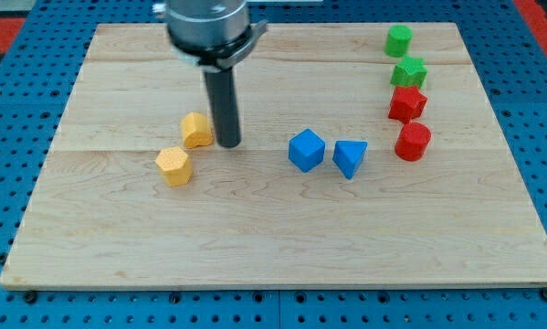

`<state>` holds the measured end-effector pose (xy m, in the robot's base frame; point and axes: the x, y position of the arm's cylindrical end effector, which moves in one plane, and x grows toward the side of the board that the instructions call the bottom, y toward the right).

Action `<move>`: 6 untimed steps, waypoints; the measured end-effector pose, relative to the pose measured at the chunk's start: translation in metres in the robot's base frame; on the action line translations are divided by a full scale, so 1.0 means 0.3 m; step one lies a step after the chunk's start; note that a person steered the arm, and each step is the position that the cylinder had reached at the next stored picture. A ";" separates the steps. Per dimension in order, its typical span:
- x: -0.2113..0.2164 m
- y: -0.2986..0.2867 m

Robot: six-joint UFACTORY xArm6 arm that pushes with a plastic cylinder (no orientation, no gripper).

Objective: Push the yellow heart to the left center

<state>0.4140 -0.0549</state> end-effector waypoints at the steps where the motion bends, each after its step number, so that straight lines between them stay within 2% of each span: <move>1: -0.031 -0.282; 5: 0.207 -0.342; 6: 0.133 -0.444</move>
